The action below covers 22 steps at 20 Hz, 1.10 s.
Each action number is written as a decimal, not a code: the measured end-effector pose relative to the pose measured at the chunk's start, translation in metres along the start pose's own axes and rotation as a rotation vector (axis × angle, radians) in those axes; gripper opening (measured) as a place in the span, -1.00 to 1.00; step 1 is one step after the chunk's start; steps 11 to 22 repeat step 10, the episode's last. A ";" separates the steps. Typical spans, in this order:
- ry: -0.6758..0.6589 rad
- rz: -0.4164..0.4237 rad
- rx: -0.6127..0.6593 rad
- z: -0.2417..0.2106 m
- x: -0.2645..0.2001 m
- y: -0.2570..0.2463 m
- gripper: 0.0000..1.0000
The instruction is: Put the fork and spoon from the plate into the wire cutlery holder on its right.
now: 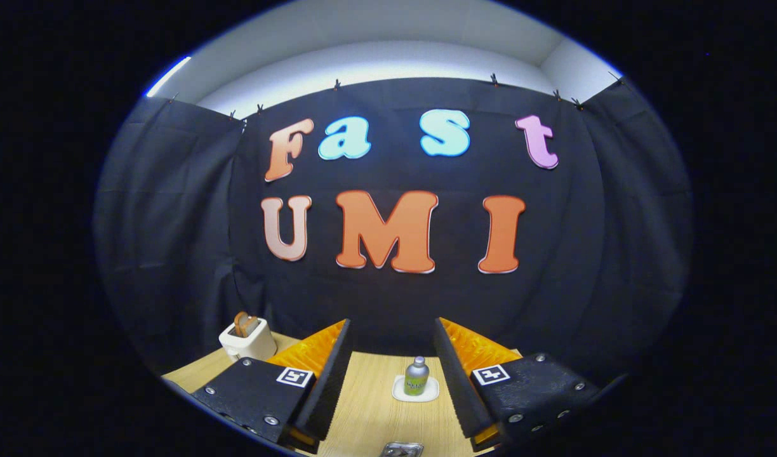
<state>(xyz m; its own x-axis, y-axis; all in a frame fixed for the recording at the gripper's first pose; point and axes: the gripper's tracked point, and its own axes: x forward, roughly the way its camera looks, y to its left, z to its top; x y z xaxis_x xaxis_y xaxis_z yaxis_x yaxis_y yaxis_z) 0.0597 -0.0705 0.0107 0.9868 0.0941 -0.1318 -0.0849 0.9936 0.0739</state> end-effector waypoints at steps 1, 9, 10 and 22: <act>-0.039 0.000 -0.002 0.009 -0.008 0.003 0.58; -0.169 0.009 -0.022 0.039 -0.034 0.013 0.92; -0.164 0.007 -0.016 0.037 -0.036 0.012 0.92; -0.164 0.007 -0.016 0.037 -0.036 0.012 0.92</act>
